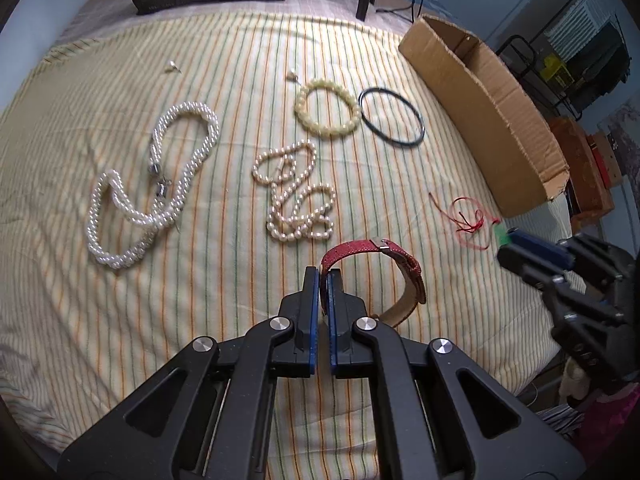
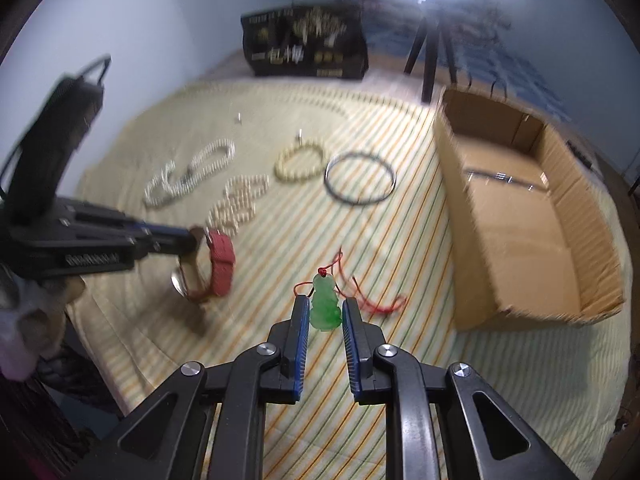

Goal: Organize jewelry
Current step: 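Grasp the red leather watch with the left tool while the right tool grasps the green jade pendant, then carry the watch with the left tool into the cardboard box while the right tool carries the pendant there, then open both tools and move the left tool to the white pearl necklace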

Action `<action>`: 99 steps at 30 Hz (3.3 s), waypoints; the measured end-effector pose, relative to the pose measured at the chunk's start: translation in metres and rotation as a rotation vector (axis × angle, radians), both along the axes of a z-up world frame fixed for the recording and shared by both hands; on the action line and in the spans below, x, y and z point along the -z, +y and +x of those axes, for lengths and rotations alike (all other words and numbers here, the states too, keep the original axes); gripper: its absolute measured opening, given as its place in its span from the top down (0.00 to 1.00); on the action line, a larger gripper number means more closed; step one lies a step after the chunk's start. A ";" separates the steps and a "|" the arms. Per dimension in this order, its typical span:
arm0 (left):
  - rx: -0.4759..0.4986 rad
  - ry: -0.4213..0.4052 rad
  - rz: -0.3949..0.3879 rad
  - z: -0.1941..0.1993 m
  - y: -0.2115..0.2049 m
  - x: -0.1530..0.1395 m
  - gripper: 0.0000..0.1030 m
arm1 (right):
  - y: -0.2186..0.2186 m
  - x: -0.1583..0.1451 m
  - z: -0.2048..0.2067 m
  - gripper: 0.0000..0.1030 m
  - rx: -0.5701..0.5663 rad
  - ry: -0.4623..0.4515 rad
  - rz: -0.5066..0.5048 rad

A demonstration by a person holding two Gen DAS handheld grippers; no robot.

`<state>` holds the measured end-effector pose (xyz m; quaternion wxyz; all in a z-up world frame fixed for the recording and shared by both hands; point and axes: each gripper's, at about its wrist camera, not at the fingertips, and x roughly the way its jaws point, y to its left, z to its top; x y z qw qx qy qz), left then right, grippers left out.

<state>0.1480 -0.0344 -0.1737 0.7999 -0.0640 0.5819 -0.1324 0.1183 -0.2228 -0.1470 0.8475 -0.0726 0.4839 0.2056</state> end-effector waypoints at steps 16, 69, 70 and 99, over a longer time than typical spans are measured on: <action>0.005 -0.145 -0.083 0.008 -0.020 -0.065 0.99 | -0.034 -0.080 0.013 0.85 0.121 -0.207 0.116; 0.058 -0.198 -0.133 0.102 -0.159 -0.065 0.89 | -0.170 -0.061 0.051 0.52 0.456 -0.156 0.049; 0.055 -0.202 -0.129 0.101 -0.155 -0.066 0.89 | -0.170 -0.061 0.051 0.52 0.457 -0.157 0.047; -0.022 -0.395 0.074 0.049 -0.014 -0.116 0.48 | -0.087 -0.083 0.041 0.43 0.297 -0.213 0.065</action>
